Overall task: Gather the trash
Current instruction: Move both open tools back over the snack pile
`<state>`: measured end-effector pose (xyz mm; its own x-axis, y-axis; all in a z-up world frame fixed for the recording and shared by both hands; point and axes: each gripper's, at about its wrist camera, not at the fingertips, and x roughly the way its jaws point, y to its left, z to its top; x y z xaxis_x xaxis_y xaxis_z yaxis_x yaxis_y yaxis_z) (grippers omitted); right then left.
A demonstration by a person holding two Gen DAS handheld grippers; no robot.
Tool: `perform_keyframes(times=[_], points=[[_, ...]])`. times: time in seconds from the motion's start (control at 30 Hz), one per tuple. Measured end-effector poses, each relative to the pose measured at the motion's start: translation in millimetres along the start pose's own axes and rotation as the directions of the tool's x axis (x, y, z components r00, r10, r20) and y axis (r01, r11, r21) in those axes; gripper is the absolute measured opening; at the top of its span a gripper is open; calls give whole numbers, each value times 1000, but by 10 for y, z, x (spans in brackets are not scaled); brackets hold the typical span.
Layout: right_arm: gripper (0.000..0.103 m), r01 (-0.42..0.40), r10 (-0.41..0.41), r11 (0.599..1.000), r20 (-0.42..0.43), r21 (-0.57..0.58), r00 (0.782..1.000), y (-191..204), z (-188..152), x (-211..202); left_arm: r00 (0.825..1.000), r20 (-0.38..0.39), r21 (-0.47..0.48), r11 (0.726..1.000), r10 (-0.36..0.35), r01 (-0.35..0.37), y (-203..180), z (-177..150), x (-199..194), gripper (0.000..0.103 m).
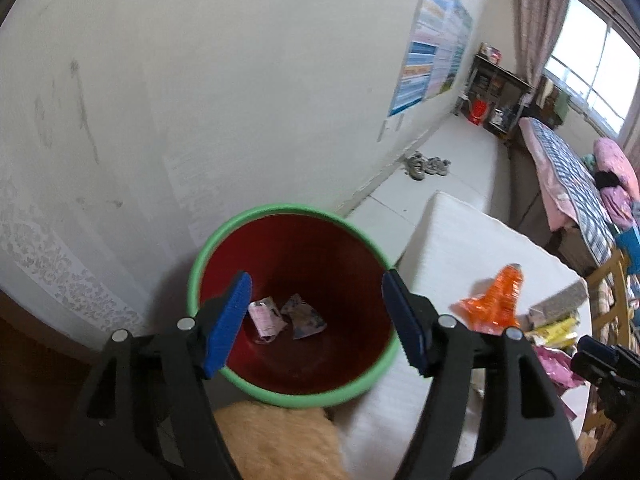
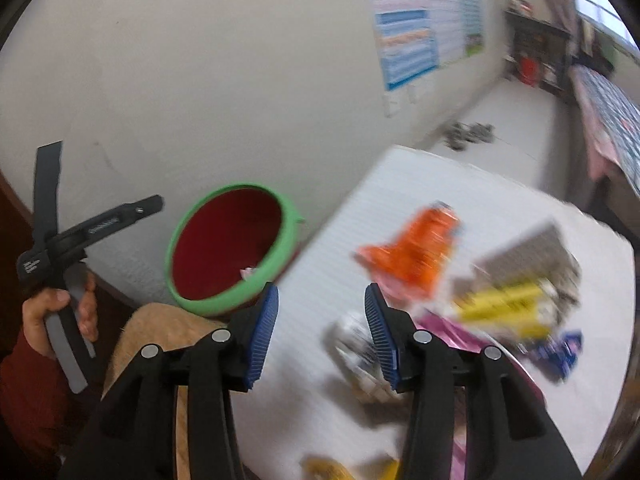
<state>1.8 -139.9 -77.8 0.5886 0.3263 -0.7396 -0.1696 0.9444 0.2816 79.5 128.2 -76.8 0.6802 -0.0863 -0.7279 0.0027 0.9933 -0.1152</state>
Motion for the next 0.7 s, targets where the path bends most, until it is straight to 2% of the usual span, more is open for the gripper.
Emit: perform_keyframes(times=[0.3, 0.47, 0.57, 0.63, 0.7], points=[[45, 150, -151, 980, 2, 127, 988, -739, -511, -480, 996, -9, 94, 991, -93, 93, -609, -144, -211, 70], [45, 237, -234, 953, -36, 190, 972, -1118, -805, -608, 984, -76, 136, 976, -164, 173, -911, -397, -209, 71], [45, 266, -257, 934, -70, 240, 964, -1328, -993, -651, 962, -151, 182, 950, -228, 254, -1136, -636, -174, 71], [45, 275, -258, 926, -97, 260, 961, -1418, -1083, -653, 943, -209, 237, 922, -258, 305, -1299, -799, -140, 75], [46, 263, -239, 928, -120, 264, 964, -1450, -1132, -660, 914, -293, 290, 885, -280, 364, -1479, -1002, -98, 75]])
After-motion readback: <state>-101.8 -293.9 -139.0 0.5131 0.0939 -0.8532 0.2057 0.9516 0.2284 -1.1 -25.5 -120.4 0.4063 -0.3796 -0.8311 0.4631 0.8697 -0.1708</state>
